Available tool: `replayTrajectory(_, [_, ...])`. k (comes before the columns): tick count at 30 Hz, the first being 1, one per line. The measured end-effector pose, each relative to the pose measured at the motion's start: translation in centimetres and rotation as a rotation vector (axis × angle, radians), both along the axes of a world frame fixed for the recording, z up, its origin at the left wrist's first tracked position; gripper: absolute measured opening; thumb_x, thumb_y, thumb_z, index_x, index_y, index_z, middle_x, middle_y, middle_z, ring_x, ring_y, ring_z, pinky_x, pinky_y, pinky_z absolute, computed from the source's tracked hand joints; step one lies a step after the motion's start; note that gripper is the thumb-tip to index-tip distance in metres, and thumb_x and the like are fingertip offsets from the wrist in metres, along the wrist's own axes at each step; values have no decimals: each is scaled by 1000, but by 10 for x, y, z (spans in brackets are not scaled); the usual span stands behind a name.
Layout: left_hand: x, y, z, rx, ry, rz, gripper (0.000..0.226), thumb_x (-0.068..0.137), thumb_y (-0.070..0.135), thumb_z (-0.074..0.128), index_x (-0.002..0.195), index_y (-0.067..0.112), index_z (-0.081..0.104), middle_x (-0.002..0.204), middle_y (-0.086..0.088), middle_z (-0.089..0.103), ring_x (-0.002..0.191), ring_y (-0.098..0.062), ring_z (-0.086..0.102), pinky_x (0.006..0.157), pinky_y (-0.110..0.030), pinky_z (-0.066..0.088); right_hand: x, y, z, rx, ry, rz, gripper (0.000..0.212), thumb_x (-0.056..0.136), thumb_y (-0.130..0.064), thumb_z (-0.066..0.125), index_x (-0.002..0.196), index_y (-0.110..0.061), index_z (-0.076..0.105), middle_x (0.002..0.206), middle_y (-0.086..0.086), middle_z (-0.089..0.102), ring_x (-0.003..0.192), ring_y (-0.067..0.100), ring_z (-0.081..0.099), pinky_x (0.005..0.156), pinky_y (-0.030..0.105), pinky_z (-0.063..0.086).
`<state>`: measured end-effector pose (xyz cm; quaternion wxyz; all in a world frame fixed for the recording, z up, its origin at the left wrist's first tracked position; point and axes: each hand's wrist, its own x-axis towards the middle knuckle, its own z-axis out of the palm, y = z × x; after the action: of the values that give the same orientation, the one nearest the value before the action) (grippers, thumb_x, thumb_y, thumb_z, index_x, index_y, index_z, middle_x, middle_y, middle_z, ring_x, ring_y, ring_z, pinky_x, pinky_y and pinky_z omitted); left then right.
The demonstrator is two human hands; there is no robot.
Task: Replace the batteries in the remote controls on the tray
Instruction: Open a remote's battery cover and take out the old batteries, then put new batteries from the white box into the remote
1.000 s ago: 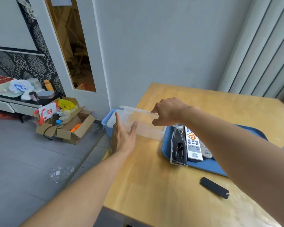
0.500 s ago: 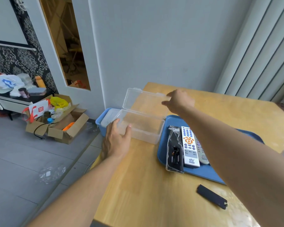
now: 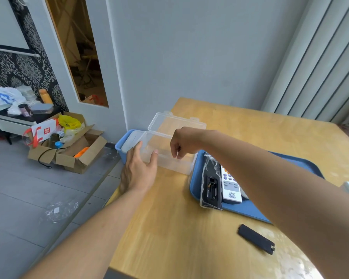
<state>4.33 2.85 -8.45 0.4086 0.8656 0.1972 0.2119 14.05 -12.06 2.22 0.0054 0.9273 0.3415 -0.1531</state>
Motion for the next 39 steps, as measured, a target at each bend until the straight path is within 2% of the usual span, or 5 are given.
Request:
replayTrajectory(10, [0,1,-1,3,-16,5,66,96,61,51,154,33,35,154,3,42,134,-29,48,101,-46,46,-5,1,-5,-290,3,19,42,89,8,45,122,-4,67,128,13,65,123,33,57,99,41,49])
replayTrajectory(18, [2,1,-2,0,-20,-3,67,96,61,50,155,34,33,156,3,41,136,-28,47,102,-46,44,-14,-2,-3,-240,-8,-32,45,87,11,43,119,-5,70,123,12,69,109,31,65,74,30,47])
replayTrajectory(24, [-2,-1,2,38,-5,-27,75,95,68,41,160,39,17,165,1,28,146,-29,37,108,-49,39,-24,-24,15,22,-68,-77,59,86,12,34,115,-21,73,110,-2,70,99,21,65,86,32,55])
replayTrajectory(32, [-12,-25,11,416,-267,-209,94,89,71,36,161,12,21,168,-9,20,157,-22,9,127,-41,-2,-59,-178,59,131,-318,-324,53,90,6,43,111,-32,72,114,-6,71,94,14,61,76,29,50])
replayTrajectory(39, [-13,-160,65,411,-412,-540,97,87,72,42,160,10,24,166,-11,26,156,-23,16,128,-42,7,-122,-333,70,-277,-172,-587,73,83,11,32,141,-29,54,141,-1,56,125,26,53,100,38,48])
